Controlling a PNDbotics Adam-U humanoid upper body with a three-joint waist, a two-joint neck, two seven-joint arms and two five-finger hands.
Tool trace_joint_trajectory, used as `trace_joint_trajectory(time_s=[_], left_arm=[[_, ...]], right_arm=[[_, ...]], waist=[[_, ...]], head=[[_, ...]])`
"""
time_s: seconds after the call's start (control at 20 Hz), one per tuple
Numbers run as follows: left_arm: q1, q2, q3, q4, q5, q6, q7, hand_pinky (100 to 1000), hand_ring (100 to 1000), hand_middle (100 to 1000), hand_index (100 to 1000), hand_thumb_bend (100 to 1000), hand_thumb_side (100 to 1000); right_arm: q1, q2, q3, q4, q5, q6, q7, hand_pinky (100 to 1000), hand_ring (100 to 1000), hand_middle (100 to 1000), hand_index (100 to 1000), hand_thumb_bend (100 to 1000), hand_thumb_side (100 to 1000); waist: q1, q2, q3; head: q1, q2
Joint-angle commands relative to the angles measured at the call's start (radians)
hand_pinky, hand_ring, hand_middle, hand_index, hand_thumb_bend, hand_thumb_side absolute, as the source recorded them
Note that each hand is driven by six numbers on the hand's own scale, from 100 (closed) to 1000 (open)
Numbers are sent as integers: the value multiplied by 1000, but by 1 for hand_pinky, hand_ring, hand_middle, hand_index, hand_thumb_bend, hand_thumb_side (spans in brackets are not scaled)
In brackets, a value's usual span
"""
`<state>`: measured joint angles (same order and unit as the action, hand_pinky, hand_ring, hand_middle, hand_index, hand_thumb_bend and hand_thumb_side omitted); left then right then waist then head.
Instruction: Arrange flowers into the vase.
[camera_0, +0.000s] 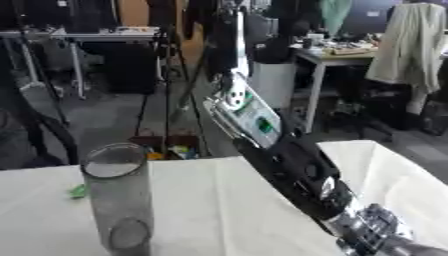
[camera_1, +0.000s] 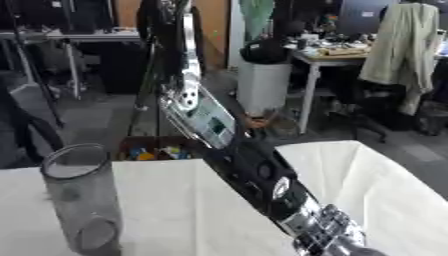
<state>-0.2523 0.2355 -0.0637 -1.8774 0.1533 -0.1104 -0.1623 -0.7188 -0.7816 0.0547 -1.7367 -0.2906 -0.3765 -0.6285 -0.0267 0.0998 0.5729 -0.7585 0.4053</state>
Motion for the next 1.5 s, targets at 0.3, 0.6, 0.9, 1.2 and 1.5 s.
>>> trace_joint_trajectory(time_s=[0.3, 0.6, 0.9, 1.2, 1.5], left_arm=[[-19, -12, 26, -20, 4, -6, 36, 723, 637, 589, 697, 1000, 824], [-22, -22, 62, -13, -7, -4, 90, 720, 638, 594, 699, 988, 830], [-40, -32, 80, -10, -11, -3, 119, 718, 640, 597, 701, 969, 839], [-53, -42, 86, -5, -20, -1, 132, 718, 641, 598, 701, 967, 842], [-61, -50, 92, -5, -22, -2, 143, 718, 642, 598, 701, 964, 844]], right_arm=[[-22, -15, -3, -22, 8, 6, 11, 100, 219, 100, 109, 100, 908], [25, -41, -7, -86, -44, -2, 10, 100, 220, 100, 109, 100, 906], [38, -27, 3, -118, -71, 9, 27, 100, 228, 100, 106, 100, 905], [53, -24, 22, -85, -45, 27, 87, 100, 275, 100, 100, 100, 883], [58, -15, 36, 15, -24, 22, 177, 100, 309, 100, 100, 100, 866]], waist=[[-7, -3, 28], [-15, -4, 36], [-21, -11, 53], [-33, -16, 54], [-38, -15, 62]], head=[[-20, -16], [-31, -18], [-42, -19], [-52, -24], [-61, -31]])
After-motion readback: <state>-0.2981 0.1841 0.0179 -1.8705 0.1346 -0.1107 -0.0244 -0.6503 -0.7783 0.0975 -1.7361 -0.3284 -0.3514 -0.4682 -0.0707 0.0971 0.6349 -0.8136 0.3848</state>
